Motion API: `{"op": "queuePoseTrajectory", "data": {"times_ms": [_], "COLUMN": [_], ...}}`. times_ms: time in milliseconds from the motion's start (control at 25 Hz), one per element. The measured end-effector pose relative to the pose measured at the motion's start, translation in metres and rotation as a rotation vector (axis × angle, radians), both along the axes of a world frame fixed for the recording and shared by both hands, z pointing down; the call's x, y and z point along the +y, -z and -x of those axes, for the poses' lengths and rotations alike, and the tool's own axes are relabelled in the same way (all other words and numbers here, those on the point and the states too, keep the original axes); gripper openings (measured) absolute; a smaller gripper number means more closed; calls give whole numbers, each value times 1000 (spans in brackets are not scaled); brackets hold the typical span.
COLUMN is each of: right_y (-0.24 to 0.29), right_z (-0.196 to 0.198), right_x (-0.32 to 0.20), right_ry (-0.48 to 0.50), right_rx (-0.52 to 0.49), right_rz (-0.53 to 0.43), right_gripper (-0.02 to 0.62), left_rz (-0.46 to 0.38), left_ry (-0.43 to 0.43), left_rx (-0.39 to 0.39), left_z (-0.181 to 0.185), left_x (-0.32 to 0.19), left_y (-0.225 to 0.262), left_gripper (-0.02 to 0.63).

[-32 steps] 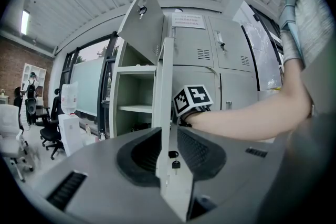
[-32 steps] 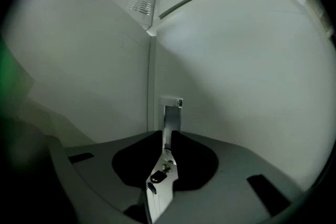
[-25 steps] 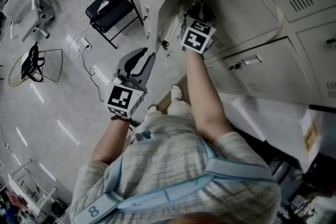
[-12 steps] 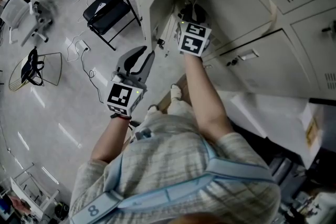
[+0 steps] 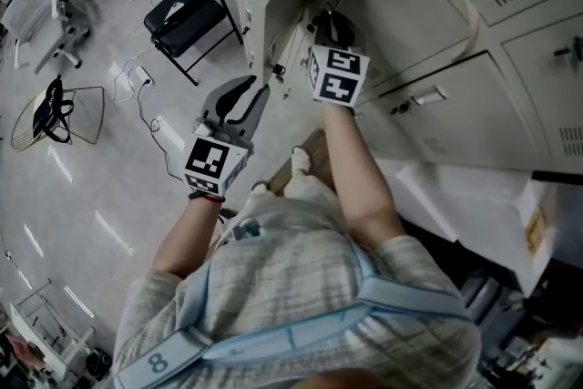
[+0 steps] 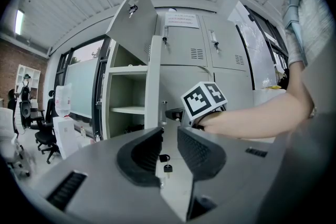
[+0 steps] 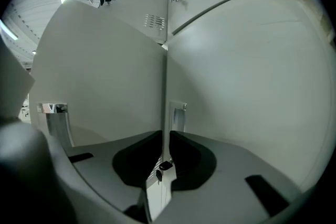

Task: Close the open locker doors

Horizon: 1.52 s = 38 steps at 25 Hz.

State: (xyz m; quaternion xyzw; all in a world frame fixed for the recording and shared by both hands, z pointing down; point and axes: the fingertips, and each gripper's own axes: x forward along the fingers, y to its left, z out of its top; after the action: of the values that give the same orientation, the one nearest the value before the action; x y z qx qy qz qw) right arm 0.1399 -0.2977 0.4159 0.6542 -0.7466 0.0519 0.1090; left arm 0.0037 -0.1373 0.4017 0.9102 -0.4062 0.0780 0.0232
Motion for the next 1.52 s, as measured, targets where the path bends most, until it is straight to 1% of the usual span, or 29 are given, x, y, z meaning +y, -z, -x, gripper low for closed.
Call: {"op": "queuePoseTrajectory", "data": {"times_ms": [120, 320, 480, 680, 1240, 1360, 1520], "right_y": [6, 16, 25, 30, 47, 46, 42], "right_z": [5, 10, 17, 24, 45, 53, 68], "right_x": [9, 24, 36, 54, 111, 124, 136], "right_ry": [25, 59, 90, 136, 237, 281, 374], "right_rx": [-3, -19, -29, -50, -94, -114, -169], "right_rz": [-10, -29, -53, -61, -97, -91, -69], "right_gripper": [35, 35, 35, 35, 35, 35, 35], "left_rz": [-5, 22, 11, -11, -21, -18, -11], "left_ry": [-2, 2, -8, -15, -24, -27, -20], "left_rx": [1, 8, 12, 8, 11, 11, 12], "left_z": [0, 0, -1, 0, 1, 3, 7], "left_x": [0, 3, 4, 7, 17, 21, 26], "left_y": [1, -2, 0, 3, 5, 5, 2], "left_gripper": [94, 94, 94, 94, 94, 94, 94]}}
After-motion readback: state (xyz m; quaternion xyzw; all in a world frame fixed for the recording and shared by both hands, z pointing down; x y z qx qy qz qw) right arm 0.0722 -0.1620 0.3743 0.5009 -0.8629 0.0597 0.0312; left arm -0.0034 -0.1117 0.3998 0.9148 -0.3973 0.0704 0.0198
